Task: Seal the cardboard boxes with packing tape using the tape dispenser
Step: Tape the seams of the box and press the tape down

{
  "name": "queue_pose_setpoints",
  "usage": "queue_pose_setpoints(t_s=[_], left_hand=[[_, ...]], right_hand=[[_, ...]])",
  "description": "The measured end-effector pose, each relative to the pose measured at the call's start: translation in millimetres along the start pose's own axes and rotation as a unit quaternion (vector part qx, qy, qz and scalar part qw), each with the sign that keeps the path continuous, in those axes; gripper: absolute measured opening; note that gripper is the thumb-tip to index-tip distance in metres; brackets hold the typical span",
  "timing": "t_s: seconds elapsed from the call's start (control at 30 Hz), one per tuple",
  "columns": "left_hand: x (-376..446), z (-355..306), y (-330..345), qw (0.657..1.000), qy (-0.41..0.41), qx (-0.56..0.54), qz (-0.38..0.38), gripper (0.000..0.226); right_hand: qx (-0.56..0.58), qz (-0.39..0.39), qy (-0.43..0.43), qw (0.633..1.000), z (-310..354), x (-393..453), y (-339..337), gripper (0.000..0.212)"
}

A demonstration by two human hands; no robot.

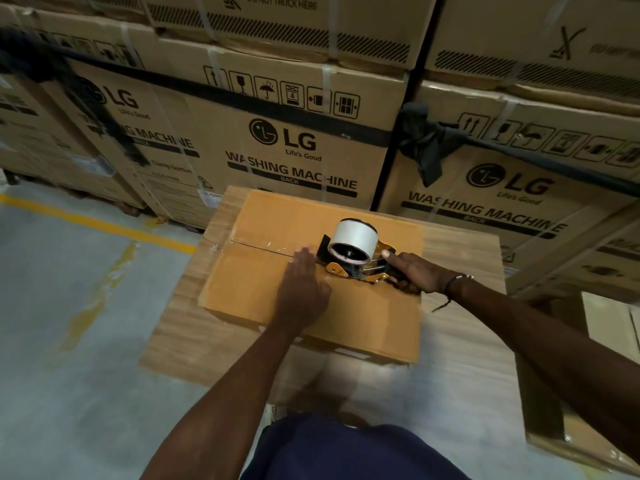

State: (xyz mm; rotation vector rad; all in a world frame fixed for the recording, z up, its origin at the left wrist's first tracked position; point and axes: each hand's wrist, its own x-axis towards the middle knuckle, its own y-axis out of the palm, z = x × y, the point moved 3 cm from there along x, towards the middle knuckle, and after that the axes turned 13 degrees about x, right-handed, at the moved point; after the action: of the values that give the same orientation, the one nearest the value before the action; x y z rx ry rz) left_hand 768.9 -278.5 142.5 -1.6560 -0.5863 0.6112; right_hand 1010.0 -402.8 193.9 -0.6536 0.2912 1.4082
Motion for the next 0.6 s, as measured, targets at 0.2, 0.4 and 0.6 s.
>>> queue_pose_setpoints(t_s=[0.2, 0.4, 0.6], left_hand=[[-2.1, -31.2, 19.7, 0.999, 0.024, 0.025, 0.008, 0.080], [-0.5, -22.0, 16.2, 0.999, 0.030, 0.032, -0.016, 0.084], [-3.2, -36.6, 15.4, 0.999, 0.019, 0.037, -0.018, 0.085]], right_hand=[[-0.013, 0.008, 0.000, 1.000, -4.7, -8.2, -5.0, 0.076], [0.013, -0.004, -0.010, 1.000, -30.9, -38.6, -36.0, 0.075], [0.028, -0.030, -0.025, 0.999, -59.3, -68.3, -57.9, 0.081]])
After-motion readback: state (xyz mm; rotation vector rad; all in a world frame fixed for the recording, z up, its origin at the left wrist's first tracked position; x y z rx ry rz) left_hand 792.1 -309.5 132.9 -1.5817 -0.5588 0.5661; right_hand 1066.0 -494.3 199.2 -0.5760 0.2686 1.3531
